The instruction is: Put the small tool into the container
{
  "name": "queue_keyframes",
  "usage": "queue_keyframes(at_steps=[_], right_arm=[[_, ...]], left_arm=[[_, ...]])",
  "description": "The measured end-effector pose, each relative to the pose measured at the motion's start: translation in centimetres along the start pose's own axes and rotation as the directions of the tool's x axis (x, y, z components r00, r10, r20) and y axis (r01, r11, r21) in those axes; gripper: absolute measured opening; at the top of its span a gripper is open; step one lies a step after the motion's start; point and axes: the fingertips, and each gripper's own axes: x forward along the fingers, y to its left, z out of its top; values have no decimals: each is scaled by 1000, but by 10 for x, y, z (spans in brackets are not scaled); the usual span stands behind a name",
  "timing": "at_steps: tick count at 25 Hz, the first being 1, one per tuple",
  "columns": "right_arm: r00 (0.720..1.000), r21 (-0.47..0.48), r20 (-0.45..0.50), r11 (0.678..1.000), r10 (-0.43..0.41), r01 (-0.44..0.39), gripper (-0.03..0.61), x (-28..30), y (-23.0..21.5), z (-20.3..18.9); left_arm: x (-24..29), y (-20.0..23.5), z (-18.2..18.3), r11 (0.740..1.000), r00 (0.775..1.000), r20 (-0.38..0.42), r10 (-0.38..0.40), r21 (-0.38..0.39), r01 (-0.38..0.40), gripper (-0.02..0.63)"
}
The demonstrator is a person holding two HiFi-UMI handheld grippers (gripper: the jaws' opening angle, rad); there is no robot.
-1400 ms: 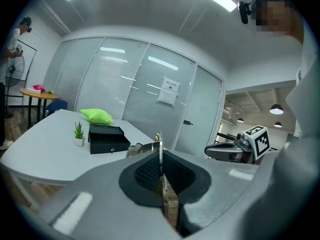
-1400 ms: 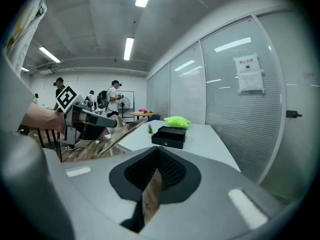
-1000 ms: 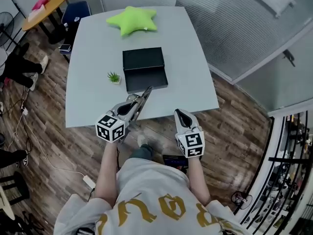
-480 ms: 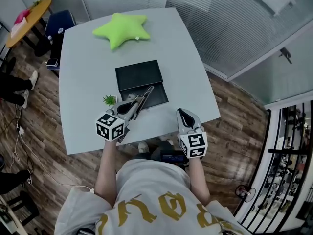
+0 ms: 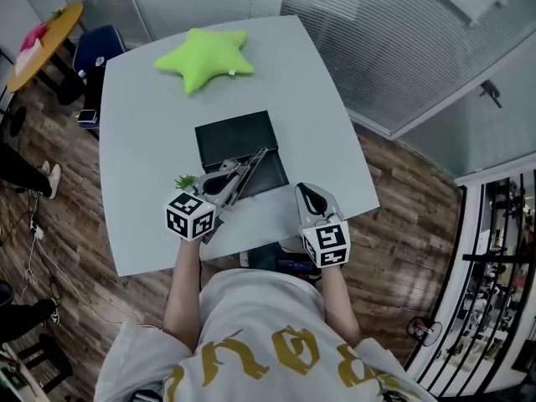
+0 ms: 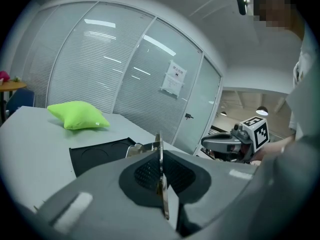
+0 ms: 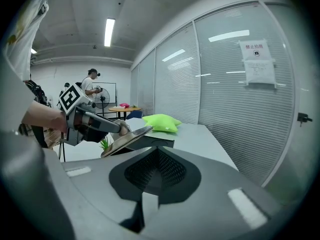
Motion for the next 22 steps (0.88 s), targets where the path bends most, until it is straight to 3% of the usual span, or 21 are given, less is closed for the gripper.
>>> queue_keyframes(at_steps=[13,22], right_arm=[[999,52,-49,999,11,-8,23,25,-26,-24],[995,58,-92,998,32,-26,23,40,-28,-34]], left_arm=[[36,14,-18,999,993,-121,-8,35,13,2],[49,27,-42,996,971,-239,-6,90,29,2]])
